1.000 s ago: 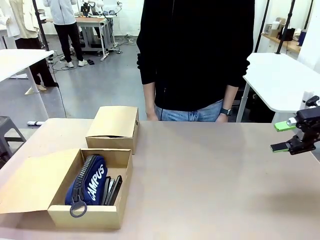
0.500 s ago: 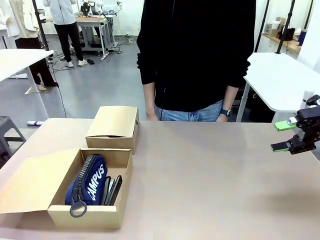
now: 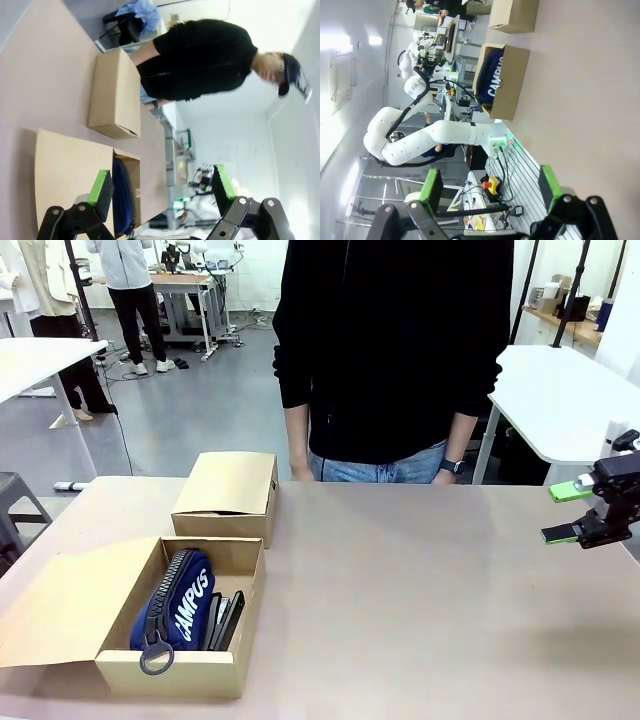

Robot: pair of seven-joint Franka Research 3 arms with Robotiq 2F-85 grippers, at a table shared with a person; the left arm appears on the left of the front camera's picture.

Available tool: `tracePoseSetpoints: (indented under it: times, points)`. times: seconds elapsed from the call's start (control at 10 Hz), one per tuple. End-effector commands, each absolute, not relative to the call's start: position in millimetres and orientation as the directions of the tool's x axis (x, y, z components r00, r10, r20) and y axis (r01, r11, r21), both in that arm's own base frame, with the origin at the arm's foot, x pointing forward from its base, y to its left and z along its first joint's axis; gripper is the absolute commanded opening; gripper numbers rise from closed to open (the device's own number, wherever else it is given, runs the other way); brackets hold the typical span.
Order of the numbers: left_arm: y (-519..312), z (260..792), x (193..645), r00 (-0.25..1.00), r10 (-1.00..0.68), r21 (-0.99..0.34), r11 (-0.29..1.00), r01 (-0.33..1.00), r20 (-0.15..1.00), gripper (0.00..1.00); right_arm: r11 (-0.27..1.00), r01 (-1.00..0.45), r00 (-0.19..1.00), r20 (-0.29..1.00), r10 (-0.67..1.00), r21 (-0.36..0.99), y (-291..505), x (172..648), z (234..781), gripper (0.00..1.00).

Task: Place items inside the box.
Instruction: Close the lid of the Mailer Box closest to the robot.

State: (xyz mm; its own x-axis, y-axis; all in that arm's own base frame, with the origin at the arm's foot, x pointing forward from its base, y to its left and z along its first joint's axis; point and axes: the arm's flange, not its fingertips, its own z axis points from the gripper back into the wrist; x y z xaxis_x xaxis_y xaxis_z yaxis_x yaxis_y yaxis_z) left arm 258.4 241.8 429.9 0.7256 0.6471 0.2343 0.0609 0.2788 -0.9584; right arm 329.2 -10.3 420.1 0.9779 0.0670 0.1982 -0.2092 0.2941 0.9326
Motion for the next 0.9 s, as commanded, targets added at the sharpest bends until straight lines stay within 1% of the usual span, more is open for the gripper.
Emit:
tracePoseSetpoints:
  times: [0.0, 0.1, 0.3, 0.4, 0.5, 0.6, 0.7, 0.8]
  points:
    - [195, 425, 250, 0.688, 0.465, -0.827, 0.379, 0.414, 0.557, 1.00, 0.279, -0.185, 0.983, 0.178, 0.050, 0.942, -9, 329, 424, 1.00]
    - [171, 417, 247, 0.688, 0.368, -0.779, 0.346, 0.523, 0.625, 1.00, 0.279, -0.185, 0.983, 0.178, 0.050, 0.942, -9, 329, 424, 1.00]
    - [138, 403, 242, 0.578, 0.281, -0.643, 0.353, 0.680, 0.766, 1.00, 0.279, -0.185, 0.983, 0.178, 0.050, 0.942, -9, 329, 424, 1.00]
    - [125, 400, 241, 0.538, 0.218, -0.579, 0.364, 0.729, 0.814, 1.00, 0.279, -0.185, 0.983, 0.178, 0.050, 0.942, -9, 329, 424, 1.00]
    - [107, 389, 237, 0.441, 0.167, -0.470, 0.384, 0.795, 0.882, 1.00, 0.279, -0.185, 0.983, 0.178, 0.050, 0.942, -9, 329, 424, 1.00]
    - [93, 372, 232, 0.305, 0.108, -0.322, 0.407, 0.855, 0.946, 1.00, 0.279, -0.185, 0.983, 0.178, 0.050, 0.942, -9, 329, 424, 1.00]
    - [83, 357, 225, 0.246, 0.037, -0.241, 0.376, 0.894, 0.969, 1.00, 0.279, -0.185, 0.983, 0.178, 0.050, 0.942, -9, 329, 424, 1.00]
    - [79, 339, 223, 0.061, -0.054, -0.035, 0.391, 0.920, 0.997, 1.00, 0.279, -0.185, 0.983, 0.178, 0.050, 0.942, -9, 329, 424, 1.00]
